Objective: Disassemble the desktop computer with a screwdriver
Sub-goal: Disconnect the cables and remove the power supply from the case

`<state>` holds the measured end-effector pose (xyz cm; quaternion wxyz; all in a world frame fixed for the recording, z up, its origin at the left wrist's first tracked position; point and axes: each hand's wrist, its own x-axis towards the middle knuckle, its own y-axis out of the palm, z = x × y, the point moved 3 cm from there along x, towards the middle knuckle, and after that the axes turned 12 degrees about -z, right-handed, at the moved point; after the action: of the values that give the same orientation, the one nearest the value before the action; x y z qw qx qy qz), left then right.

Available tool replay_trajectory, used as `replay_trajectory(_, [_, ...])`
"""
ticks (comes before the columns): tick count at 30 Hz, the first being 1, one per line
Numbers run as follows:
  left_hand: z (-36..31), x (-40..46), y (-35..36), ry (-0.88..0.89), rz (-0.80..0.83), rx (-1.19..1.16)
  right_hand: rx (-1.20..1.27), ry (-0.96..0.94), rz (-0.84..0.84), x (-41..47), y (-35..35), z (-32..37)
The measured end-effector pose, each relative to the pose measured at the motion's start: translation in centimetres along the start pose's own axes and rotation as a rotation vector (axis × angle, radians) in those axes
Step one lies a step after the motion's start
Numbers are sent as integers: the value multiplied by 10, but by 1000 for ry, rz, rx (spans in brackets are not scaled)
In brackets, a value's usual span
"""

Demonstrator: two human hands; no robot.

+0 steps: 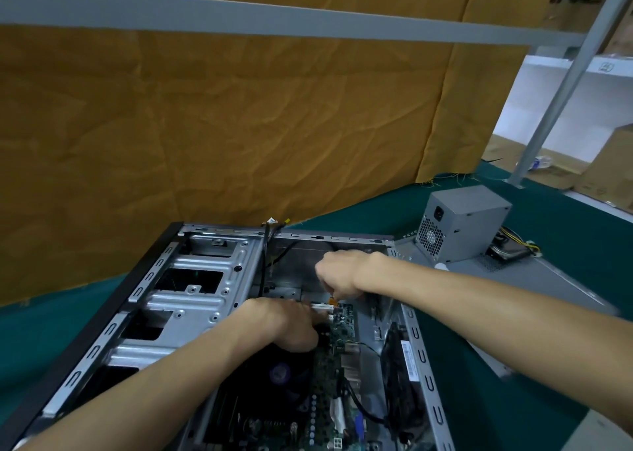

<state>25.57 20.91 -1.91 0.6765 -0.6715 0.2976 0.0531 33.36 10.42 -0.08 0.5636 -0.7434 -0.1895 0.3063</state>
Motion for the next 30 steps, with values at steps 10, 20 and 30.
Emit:
replay_trajectory(10, [1, 4, 1, 19, -18, -23, 75, -4, -89, -30, -16, -12])
replay_trajectory(20, [6, -4, -6, -14, -321, -80, 373, 34, -223, -91, -49, -7])
replay_trajectory(30, [14, -27, -43, -48, -993, -418, 495, -73, -552, -118, -58, 8])
